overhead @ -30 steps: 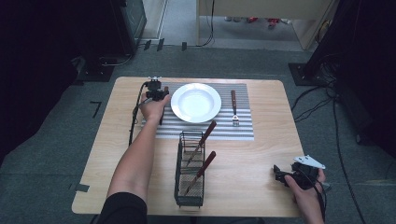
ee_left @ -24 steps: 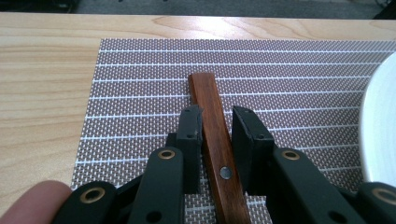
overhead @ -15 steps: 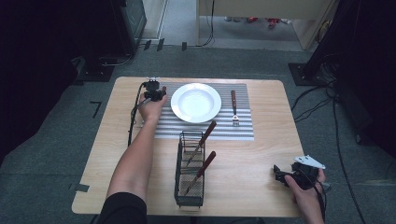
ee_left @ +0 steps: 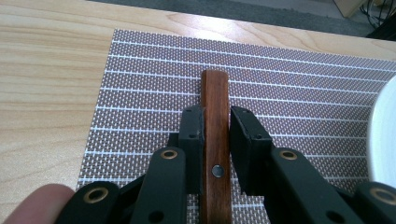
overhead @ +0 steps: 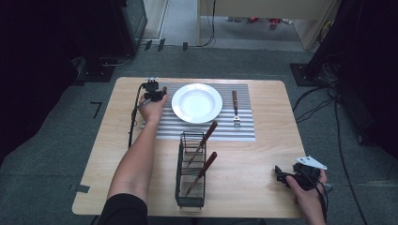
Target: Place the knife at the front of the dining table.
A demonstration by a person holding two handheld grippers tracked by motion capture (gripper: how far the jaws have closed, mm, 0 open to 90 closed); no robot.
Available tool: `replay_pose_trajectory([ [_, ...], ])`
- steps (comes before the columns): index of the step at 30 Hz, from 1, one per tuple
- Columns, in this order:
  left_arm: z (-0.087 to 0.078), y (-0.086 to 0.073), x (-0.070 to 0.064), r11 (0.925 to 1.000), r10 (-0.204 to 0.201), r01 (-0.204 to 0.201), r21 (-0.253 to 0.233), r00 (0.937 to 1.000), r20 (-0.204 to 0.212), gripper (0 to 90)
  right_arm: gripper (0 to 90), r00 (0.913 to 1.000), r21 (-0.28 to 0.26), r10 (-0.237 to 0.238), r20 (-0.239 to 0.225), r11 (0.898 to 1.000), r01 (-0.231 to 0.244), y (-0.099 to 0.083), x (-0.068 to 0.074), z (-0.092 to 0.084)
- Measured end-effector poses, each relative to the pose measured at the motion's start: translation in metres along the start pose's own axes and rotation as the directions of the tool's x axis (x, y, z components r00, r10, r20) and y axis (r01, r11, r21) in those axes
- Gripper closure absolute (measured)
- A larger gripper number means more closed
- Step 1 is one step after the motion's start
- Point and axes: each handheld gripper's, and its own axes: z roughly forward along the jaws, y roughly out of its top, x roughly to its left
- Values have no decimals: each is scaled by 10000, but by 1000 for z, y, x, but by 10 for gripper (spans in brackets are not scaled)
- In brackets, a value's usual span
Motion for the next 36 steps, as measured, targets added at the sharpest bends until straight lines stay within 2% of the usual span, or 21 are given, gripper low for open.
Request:
replay_pose_trajectory([
  [6, 0, 1, -1, 9996, -274, 275, 36, 9994, -189, 758, 0, 10000, 2, 0, 1, 10000, 0, 0, 0, 0],
  [8, 0, 2, -3, 9992, -394, 394, 5, 9980, -487, 757, 0, 10000, -6, -9, 2, 10000, 9, 0, 0, 0],
  [10, 1, 2, -3, 9986, -537, 538, -6, 9974, -483, 757, 0, 10000, 0, -1, 0, 10000, 1, 0, 0, 0],
  [19, 2, 1, -3, 9990, -441, 439, -75, 9984, -344, 747, 0, 10000, -1, 4, 0, 10000, -4, 0, 0, 0],
  [22, 2, 1, -3, 9990, -449, 447, -95, 9986, -263, 719, 0, 10000, 0, 2, -1, 10000, -2, 0, 0, 0],
  [23, 2, 1, -3, 9989, -450, 448, -108, 9988, -212, 699, 0, 10000, 1, 0, 1, 10000, 0, 0, 0, 0],
  [24, 2, 1, -3, 9995, -286, 282, -172, 9994, -212, 680, 0, 10000, -4, -11, 4, 10000, 11, 0, 0, 0],
  [26, 2, 1, -3, 9994, 51, -59, -354, 9997, -245, 559, 0, 10000, 0, 0, -1, 10000, 0, 0, 0, 0],
  [28, -1, 3, -1, 9992, -5, 1, -400, 10000, -99, 439, 0, 10000, 1, 0, 0, 10000, 0, 0, 0, 0],
  [30, -6, 6, 1, 9992, -36, 36, -405, 10000, -12, 353, 0, 10000, -3, -9, 2, 10000, 9, 0, 0, 0],
  [33, -19, 12, 4, 9988, 257, -244, -432, 9992, 303, 281, 0, 10000, 1, -2, 1, 10000, 2, 0, 0, 0],
  [36, -30, 15, 5, 9983, 417, -388, -444, 9970, 645, 172, 0, 10000, 2, -4, 4, 10000, 4, 0, 0, 0],
])
